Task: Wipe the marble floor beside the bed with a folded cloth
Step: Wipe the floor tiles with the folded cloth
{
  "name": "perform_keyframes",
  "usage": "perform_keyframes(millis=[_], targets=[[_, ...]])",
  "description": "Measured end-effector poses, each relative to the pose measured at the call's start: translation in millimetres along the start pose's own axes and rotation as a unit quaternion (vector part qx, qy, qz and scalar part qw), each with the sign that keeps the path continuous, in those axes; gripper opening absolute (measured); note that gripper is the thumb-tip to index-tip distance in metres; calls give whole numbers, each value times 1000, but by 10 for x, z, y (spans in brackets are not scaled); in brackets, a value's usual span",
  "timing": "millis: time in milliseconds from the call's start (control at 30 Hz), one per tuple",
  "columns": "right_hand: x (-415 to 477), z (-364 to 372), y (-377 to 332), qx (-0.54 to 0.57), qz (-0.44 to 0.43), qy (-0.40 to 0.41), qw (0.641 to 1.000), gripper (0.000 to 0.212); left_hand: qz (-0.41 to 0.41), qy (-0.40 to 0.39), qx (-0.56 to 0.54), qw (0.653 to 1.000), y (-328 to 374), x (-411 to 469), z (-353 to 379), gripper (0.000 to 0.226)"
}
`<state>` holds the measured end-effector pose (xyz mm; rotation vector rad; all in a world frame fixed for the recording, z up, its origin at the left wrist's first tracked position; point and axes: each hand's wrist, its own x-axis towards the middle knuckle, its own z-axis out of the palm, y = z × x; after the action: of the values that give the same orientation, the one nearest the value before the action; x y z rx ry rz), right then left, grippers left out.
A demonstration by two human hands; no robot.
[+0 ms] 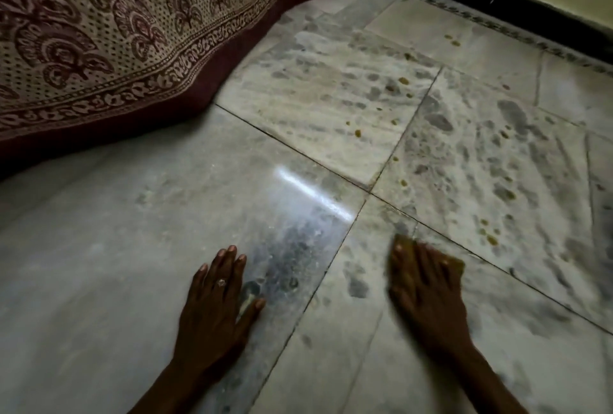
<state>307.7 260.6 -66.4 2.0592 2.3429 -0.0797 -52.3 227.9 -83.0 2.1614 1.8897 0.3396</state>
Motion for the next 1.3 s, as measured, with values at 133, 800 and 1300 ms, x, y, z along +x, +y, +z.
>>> perform_keyframes(millis=[133, 800, 1300], targets=[[697, -9, -32, 16, 205, 4, 979, 76, -21, -23, 31, 999, 16, 16, 46, 76], [-531, 75, 782, 30, 126, 68, 989, 63, 65, -103, 110, 986, 643, 217, 145, 82], [-1036, 135, 273, 74, 84, 68, 991, 68, 165, -96, 132, 973, 1477, 869, 280, 92]])
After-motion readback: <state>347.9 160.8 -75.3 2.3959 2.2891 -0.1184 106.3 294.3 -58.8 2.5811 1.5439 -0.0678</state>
